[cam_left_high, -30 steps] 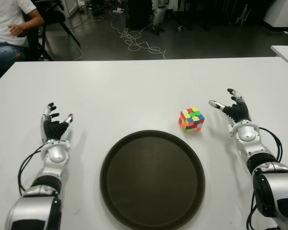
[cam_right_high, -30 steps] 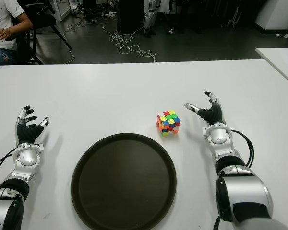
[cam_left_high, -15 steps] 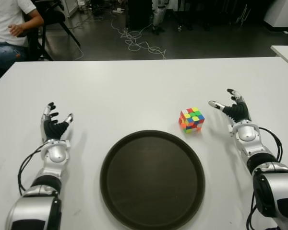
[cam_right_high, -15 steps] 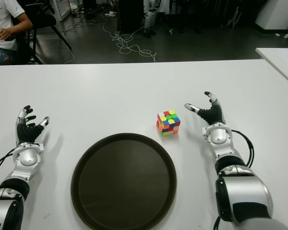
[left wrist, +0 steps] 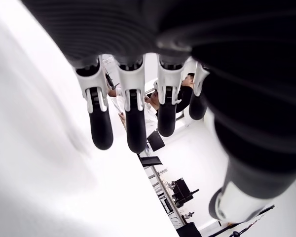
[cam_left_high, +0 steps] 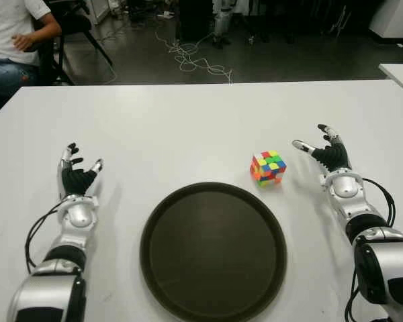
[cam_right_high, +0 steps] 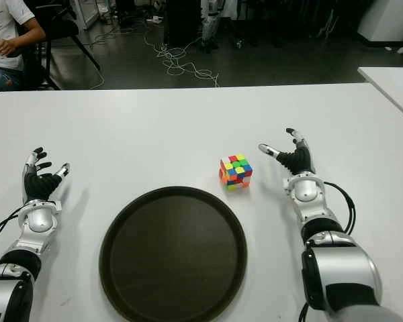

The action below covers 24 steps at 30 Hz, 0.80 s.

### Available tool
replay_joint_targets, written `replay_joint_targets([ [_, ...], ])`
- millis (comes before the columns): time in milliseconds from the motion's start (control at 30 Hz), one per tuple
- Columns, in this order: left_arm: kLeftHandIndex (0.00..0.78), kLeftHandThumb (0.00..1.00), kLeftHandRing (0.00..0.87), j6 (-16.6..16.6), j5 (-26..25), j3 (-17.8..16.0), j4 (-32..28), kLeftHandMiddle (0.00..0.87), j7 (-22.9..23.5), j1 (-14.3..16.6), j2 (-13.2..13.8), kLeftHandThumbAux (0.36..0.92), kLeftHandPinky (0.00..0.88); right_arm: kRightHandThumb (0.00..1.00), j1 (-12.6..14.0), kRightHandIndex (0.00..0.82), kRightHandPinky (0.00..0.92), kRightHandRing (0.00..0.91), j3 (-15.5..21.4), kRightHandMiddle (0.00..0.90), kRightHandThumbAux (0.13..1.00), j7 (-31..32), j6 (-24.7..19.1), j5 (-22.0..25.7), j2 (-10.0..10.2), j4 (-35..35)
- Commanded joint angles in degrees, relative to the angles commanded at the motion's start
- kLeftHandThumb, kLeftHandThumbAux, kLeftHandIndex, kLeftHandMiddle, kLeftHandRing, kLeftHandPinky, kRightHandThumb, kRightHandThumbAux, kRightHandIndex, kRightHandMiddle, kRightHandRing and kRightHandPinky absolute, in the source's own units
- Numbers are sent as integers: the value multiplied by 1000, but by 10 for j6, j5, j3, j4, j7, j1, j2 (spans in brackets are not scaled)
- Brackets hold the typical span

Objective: Pick up the Rubik's Cube and put it in the plate

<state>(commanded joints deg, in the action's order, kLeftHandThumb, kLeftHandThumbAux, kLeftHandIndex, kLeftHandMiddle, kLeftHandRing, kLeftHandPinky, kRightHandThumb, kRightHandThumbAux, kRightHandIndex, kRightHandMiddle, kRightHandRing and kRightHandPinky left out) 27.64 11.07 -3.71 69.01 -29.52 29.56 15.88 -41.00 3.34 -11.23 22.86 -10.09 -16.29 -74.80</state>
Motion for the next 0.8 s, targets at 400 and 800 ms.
replay_joint_targets([
  [400, 116, 50, 205, 2, -3, -1, -1, 182, 3, -1, -2, 750, 257, 0, 0, 114, 20, 47, 4, 83, 594, 2, 2, 6, 1, 0],
  [800, 114, 52, 197, 4, -3, -1, -1, 169, 3, -1, -2, 744, 260, 0, 0, 157, 24, 49, 1, 87, 604, -3, 3, 3, 1, 1],
])
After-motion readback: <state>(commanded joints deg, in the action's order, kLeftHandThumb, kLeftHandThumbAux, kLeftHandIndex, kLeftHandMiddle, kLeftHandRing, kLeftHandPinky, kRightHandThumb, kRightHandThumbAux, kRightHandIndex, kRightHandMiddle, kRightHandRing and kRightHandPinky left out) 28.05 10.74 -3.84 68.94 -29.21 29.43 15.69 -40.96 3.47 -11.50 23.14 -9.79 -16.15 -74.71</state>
